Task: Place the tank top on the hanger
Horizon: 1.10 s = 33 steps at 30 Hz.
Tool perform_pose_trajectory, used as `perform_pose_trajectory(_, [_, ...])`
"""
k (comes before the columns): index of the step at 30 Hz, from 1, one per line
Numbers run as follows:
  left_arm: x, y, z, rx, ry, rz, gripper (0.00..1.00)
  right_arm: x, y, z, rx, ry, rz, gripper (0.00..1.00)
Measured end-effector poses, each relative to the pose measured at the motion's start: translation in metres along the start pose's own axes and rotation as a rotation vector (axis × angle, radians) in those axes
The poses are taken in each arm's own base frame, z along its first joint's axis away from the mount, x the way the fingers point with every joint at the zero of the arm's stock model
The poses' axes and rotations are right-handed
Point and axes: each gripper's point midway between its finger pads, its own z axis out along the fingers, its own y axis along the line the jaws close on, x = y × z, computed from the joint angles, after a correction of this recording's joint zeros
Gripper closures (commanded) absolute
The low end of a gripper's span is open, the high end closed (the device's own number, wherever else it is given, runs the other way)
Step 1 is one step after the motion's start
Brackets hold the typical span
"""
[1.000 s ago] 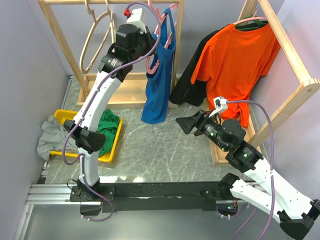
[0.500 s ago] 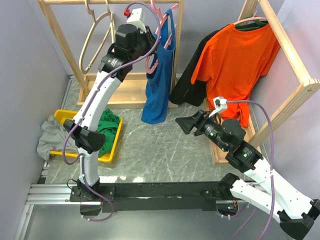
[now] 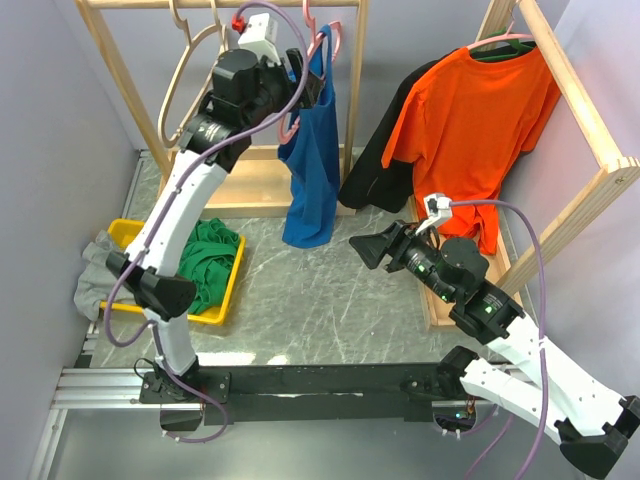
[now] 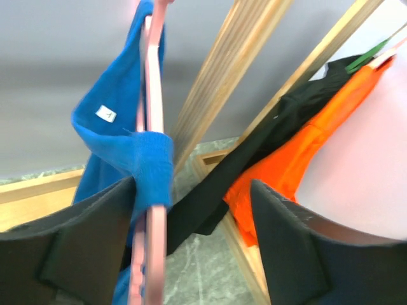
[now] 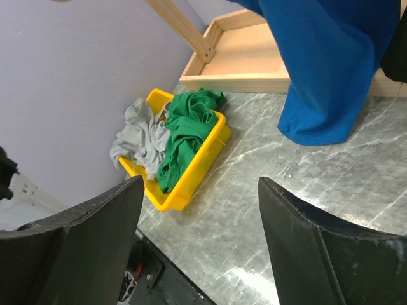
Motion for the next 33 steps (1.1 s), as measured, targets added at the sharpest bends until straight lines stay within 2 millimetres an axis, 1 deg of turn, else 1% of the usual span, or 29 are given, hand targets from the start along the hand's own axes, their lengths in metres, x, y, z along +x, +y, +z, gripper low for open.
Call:
perform_pose_trajectory(1, [-0.004, -0.002, -0.005, 0.003, -0.007, -0.001, 0.13, 0.0, 0.0, 0.0, 0.0, 0.002, -0.001, 0.17])
perform_pose_trajectory(2, [-0.007, -0.003, -0.01, 0.008, -0.015, 0.002, 0.05, 0.001, 0.0, 0.001, 0.0, 0.003, -0.001, 0.16])
perform_pose_trajectory(3, [-0.01, -0.004, -0.016, 0.011, -0.019, 0.003, 0.02, 0.001, 0.0, 0.001, 0.001, 0.005, -0.003, 0.15])
perform_pose_trajectory(6, [-0.018, -0.007, -0.035, 0.018, -0.035, 0.003, 0.01, 0.002, -0.001, 0.002, 0.003, 0.007, -0.007, 0.11])
perform_pose_trajectory(7, [-0.019, -0.008, -0.042, 0.019, -0.035, 0.003, 0.01, 0.001, -0.001, 0.002, 0.003, 0.006, -0.007, 0.06])
perform_pose_trajectory(9, [-0.021, -0.01, -0.058, 0.028, -0.036, 0.003, 0.01, 0.001, -0.001, 0.001, 0.004, 0.006, -0.015, 0.0])
perform_pose_trajectory(11, [-0.021, -0.013, -0.075, 0.037, -0.036, 0.003, 0.01, 0.001, -0.002, 0.001, 0.008, 0.004, -0.02, 0.0])
perform_pose_trajectory(13, [-0.011, -0.018, -0.095, 0.049, -0.021, 0.006, 0.01, 0.0, -0.003, 0.0, 0.014, -0.002, -0.025, 0.0])
perform_pose_trajectory(15, [0.002, -0.03, -0.114, 0.075, -0.003, 0.01, 0.01, -0.003, -0.004, -0.002, 0.02, -0.017, -0.026, 0.0])
perform_pose_trajectory(17, [0.025, -0.05, -0.136, 0.12, 0.034, 0.015, 0.0, -0.006, -0.005, -0.005, 0.024, -0.035, -0.025, 0.0])
perform_pose_trajectory(20, [0.063, -0.069, -0.163, 0.176, 0.094, 0.021, 0.0, -0.005, -0.012, -0.009, 0.038, -0.054, -0.024, 0.0])
perform_pose_trajectory(23, [0.109, -0.067, -0.181, 0.184, 0.168, 0.028, 0.01, 0.006, -0.026, -0.013, 0.074, -0.054, -0.02, 0.0])
perform_pose_trajectory(26, [0.171, -0.048, -0.193, 0.142, 0.264, 0.025, 0.01, 0.012, -0.04, -0.014, 0.124, -0.06, -0.009, 0.0])
perform_pose_trajectory(28, [0.215, -0.03, -0.197, 0.097, 0.33, 0.018, 0.01, 0.016, -0.049, -0.016, 0.159, -0.065, -0.001, 0.0])
perform_pose_trajectory(29, [0.233, -0.021, -0.198, 0.072, 0.359, 0.01, 0.01, 0.018, -0.053, -0.016, 0.172, -0.067, 0.002, 0.0])
perform_pose_trajectory(30, [0.258, -0.008, -0.201, 0.033, 0.402, 0.005, 0.01, 0.02, -0.058, -0.017, 0.189, -0.064, 0.004, 0.0])
perform_pose_trajectory(31, [0.278, 0.003, -0.204, -0.004, 0.437, -0.006, 0.01, 0.023, -0.062, -0.017, 0.206, -0.065, 0.009, 0.0])
perform_pose_trajectory(33, [0.305, 0.021, -0.209, -0.067, 0.48, -0.028, 0.01, 0.027, -0.07, -0.016, 0.238, -0.066, 0.016, 0.0])
